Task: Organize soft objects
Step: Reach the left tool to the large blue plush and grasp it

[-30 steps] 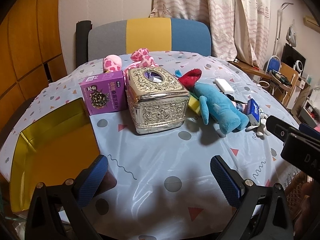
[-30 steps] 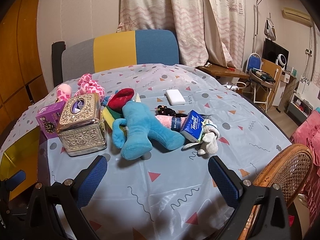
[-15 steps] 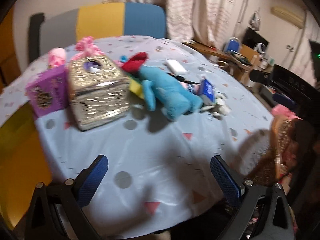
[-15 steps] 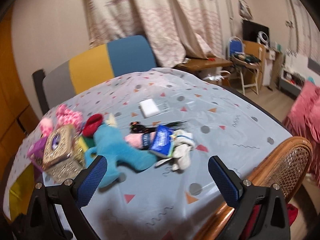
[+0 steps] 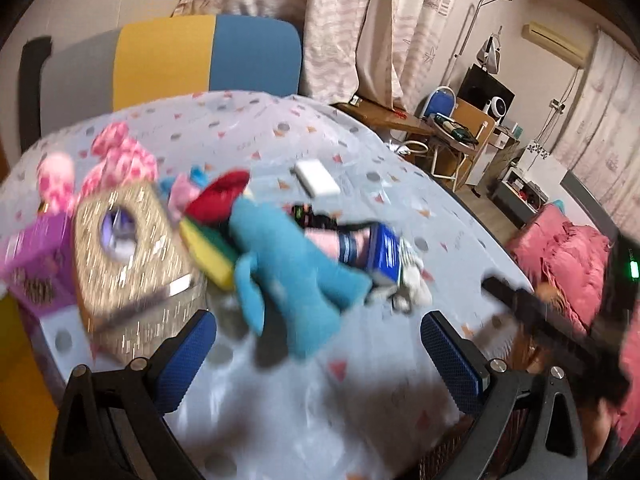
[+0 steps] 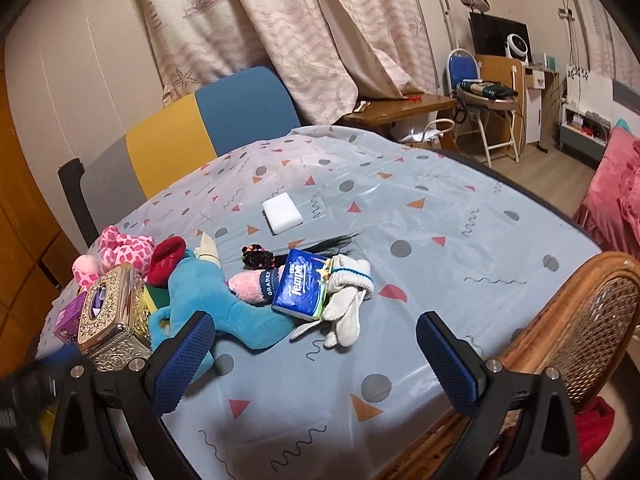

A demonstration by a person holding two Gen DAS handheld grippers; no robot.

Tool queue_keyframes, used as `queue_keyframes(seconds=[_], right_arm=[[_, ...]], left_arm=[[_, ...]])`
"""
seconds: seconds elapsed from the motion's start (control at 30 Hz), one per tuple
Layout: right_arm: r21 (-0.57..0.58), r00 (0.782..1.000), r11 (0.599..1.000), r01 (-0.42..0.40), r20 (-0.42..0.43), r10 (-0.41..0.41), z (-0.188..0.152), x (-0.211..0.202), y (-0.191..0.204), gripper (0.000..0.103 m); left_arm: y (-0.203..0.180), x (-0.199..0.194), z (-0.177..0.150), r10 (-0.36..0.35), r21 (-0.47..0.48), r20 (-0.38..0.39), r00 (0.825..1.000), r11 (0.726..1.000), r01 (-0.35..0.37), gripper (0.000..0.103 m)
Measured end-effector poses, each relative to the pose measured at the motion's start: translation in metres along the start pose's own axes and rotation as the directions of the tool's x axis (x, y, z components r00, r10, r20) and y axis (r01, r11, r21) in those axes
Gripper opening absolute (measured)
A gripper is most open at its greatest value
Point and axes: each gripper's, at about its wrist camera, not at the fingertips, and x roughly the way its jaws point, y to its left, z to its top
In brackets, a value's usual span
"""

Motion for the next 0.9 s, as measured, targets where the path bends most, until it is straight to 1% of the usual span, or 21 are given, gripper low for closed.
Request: queue_keyframes(seconds=[0.1, 0.17, 0.3, 0.37, 0.4, 0.5, 0.63, 0.67, 0.73, 0.8, 0.87, 0.9], right_arm=[[-0.004, 1.000, 1.000, -0.013, -0.001, 0.013, -0.002, 0.005, 0.000, 0.103], [0.001, 0.999, 0.999, -0.032, -0.008, 0.032, -0.004, 0.007, -0.001, 0.103], [0.020, 0.997, 0.997, -0.076, -0.013, 0.076, -0.005, 0.010, -0.003, 0.103], [0.041, 0.995, 0.995, -0.094, -0.030, 0.096, -0.005, 0.014, -0.005, 0.103], [0.060, 0.993, 0.993, -0.104, -0.042, 0.107, -0.006, 0.017, -0.007, 0.103], [0.089, 0.989, 0.987, -0.133, -0.052, 0.138, -0.006, 0.019, -0.011, 0.103], [0.118, 0.983, 0.980, -0.161, -0.066, 0.169, -0.006, 0.023, -0.015, 0.103], [0.120, 0.983, 0.979, -0.165, -0.065, 0.174, -0.006, 0.023, -0.016, 0.103], [0.117, 0.981, 0.978, -0.172, -0.066, 0.180, -0.007, 0.023, -0.015, 0.103], [0.117, 0.980, 0.977, -0.177, -0.066, 0.186, -0.007, 0.024, -0.014, 0.103], [0.121, 0.980, 0.976, -0.182, -0.062, 0.190, -0.007, 0.024, -0.015, 0.103], [0.122, 0.980, 0.976, -0.182, -0.062, 0.191, -0.007, 0.023, -0.015, 0.103]], left_arm=[[-0.001, 0.027, 0.028, 0.036, -0.007, -0.024, 0.999, 0.999, -0.036, 0.103], [0.000, 0.043, 0.037, 0.051, -0.010, -0.045, 0.998, 0.999, -0.051, 0.103], [0.003, 0.082, 0.050, 0.112, -0.013, -0.101, 0.988, 0.993, -0.114, 0.101], [0.006, 0.102, 0.051, 0.139, -0.011, -0.135, 0.981, 0.990, -0.141, 0.100], [0.007, 0.112, 0.051, 0.159, -0.002, -0.158, 0.975, 0.987, -0.161, 0.099], [0.010, 0.140, 0.050, 0.226, 0.012, -0.217, 0.950, 0.973, -0.229, 0.093], [0.013, 0.166, 0.046, 0.231, -0.001, -0.262, 0.937, 0.971, -0.240, 0.092], [0.014, 0.171, 0.044, 0.243, -0.004, -0.267, 0.932, 0.967, -0.254, 0.089], [0.013, 0.175, 0.042, 0.254, -0.002, -0.248, 0.935, 0.965, -0.263, 0.084], [0.011, 0.170, 0.041, 0.251, 0.012, -0.213, 0.944, 0.967, -0.254, 0.073], [0.007, 0.163, 0.039, 0.251, 0.042, -0.184, 0.950, 0.968, -0.248, 0.068], [0.003, 0.156, 0.037, 0.247, 0.066, -0.158, 0.956, 0.969, -0.240, 0.067]])
